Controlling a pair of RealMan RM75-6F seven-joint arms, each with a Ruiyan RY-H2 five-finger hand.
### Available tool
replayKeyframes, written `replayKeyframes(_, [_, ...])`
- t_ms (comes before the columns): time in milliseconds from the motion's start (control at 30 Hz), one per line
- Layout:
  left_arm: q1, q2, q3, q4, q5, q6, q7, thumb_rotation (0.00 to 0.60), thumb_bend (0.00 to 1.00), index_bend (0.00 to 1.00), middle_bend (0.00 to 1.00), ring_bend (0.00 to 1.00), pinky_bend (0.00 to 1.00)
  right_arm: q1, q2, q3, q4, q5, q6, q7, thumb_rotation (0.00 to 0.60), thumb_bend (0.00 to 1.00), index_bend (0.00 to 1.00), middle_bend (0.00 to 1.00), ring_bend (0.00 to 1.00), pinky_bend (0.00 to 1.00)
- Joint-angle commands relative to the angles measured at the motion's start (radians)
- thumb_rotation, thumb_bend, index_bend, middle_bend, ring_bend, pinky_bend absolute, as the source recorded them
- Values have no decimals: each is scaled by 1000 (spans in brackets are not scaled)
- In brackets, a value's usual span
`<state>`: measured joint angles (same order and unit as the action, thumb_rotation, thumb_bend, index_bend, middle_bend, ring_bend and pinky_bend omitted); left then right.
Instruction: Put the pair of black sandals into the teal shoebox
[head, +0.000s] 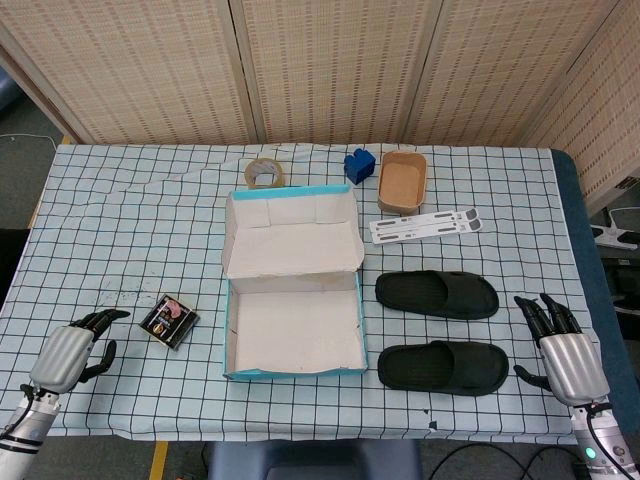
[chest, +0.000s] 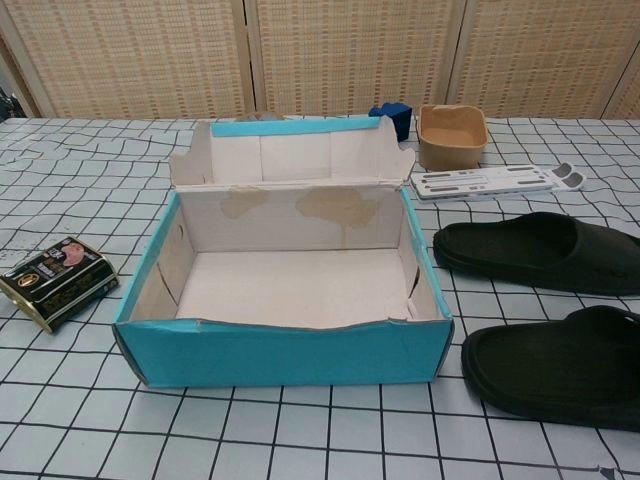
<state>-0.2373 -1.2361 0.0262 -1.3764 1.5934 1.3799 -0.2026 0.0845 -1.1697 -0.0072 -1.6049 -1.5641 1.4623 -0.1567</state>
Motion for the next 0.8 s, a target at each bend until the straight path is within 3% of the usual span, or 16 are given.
replayKeyframes(33, [0, -1, 0, 1, 5, 4, -3, 600, 566, 191, 225, 275, 459, 2, 5, -5, -6, 0, -11, -4, 600, 0, 38, 119, 0, 125])
replayKeyframes(267, [-1, 5, 5, -8, 4, -6, 6, 600, 567, 189, 225, 276, 459, 5, 23, -22, -23, -12, -36, 17, 600, 0, 49, 119, 0, 125])
replayKeyframes(500, [-11, -1, 2, 8, -9, -36, -4, 600, 567, 203, 225, 276, 459, 55, 120, -78, -87, -18, -188, 78, 600, 0, 75, 121, 0, 125])
replayKeyframes(800, [-4, 15, 5, -14, -4, -19, -4, 600, 567, 222, 224, 276, 456, 115, 119, -110, -96, -16, -335, 124, 600, 0, 78, 119, 0, 125])
